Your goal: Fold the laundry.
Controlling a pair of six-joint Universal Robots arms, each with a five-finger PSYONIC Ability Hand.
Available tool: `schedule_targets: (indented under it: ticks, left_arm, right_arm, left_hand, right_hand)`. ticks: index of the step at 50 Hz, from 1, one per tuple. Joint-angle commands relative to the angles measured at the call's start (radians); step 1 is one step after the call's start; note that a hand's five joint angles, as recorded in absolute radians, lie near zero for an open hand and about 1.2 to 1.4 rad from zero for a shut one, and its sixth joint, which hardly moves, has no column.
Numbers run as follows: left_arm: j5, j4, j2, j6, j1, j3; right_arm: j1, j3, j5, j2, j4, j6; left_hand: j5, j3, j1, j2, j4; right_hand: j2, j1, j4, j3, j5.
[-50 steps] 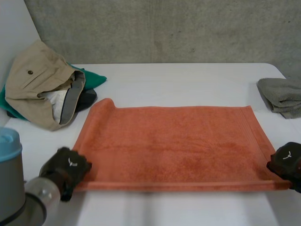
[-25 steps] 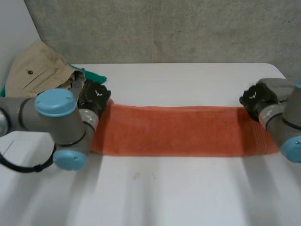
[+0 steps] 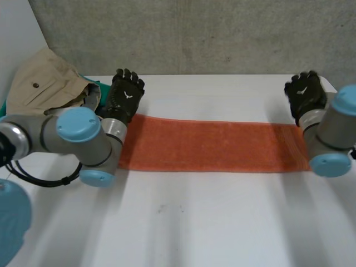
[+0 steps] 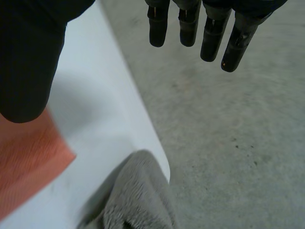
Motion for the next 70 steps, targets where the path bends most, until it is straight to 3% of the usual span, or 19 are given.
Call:
schedule_targets:
  ticks: [1,7,14,23,33,35,38,45,57,64,70]
  left_arm:
    - [-0.007,-0.008,0.23,-0.114,0.006,-0.227]
    - [0.002,-0.006,0.381,-0.223,0.005,-0.422]
    - [0.005,-0.004,0.462,-0.288,-0.003,-0.571]
    - [0.006,-0.004,0.451,-0.289,-0.002,-0.601]
    - [0.006,-0.003,0.45,-0.288,0.003,-0.601]
    - [0.006,-0.003,0.451,-0.289,0.002,-0.603]
    - [0.006,-0.003,0.45,-0.289,0.002,-0.601]
    - [0.002,-0.004,0.461,-0.288,-0.003,-0.604]
    - [-0.001,-0.015,0.49,-0.288,0.008,-0.614]
    - [0.002,-0.015,0.533,-0.288,0.023,-0.638]
    - [0.002,-0.015,0.565,-0.289,0.034,-0.65]
  right_arm:
    - [-0.084,0.197,-0.126,-0.317,0.092,0.334]
    - [-0.199,0.312,-0.333,-0.395,0.268,0.359]
    - [-0.256,0.408,-0.377,-0.405,0.336,0.327]
    - [-0.252,0.415,-0.366,-0.297,0.298,0.206]
    - [-0.252,0.395,-0.357,-0.202,0.209,0.189]
    - [-0.253,0.386,-0.351,-0.176,0.203,0.183]
    - [-0.259,0.358,-0.349,-0.158,0.195,0.179]
    - [-0.333,0.358,-0.318,-0.2,0.19,0.146]
    - [-0.505,0.327,-0.285,-0.225,0.19,-0.144]
    - [-0.415,0.33,-0.294,-0.295,0.186,-0.085]
    - [-0.18,0.321,-0.294,-0.38,0.129,-0.025]
  left_hand:
    - [-0.048,-0.038,-0.014,-0.032,-0.029]
    - [-0.048,-0.038,-0.014,-0.032,-0.029]
    - [-0.048,-0.038,-0.014,-0.032,-0.029]
    - [-0.048,-0.038,-0.014,-0.032,-0.029]
    - [-0.048,-0.038,-0.014,-0.032,-0.029]
    - [-0.048,-0.038,-0.014,-0.032,-0.029]
    - [-0.048,-0.038,-0.014,-0.032,-0.029]
    - [-0.048,-0.038,-0.014,-0.032,-0.029]
    - [-0.048,-0.038,-0.014,-0.032,-0.029]
    - [-0.048,-0.038,-0.014,-0.032,-0.029]
    - [-0.048,-0.038,-0.014,-0.032,-0.029]
  right_hand:
    - [-0.049,-0.028,-0.065,-0.042,-0.066]
    - [-0.049,-0.028,-0.065,-0.042,-0.066]
    - [0.099,0.12,0.083,0.106,0.082]
    - [0.188,0.208,0.171,0.194,0.171]
    - [0.275,0.296,0.259,0.282,0.259]
    - [0.512,0.533,0.496,0.519,0.495]
    - [1.171,1.192,1.155,1.178,1.154]
    - [1.173,1.193,1.157,1.18,1.156]
    - [1.173,1.193,1.157,1.18,1.156]
    - [1.173,1.193,1.157,1.18,1.156]
    - [1.173,1.193,1.157,1.18,1.156]
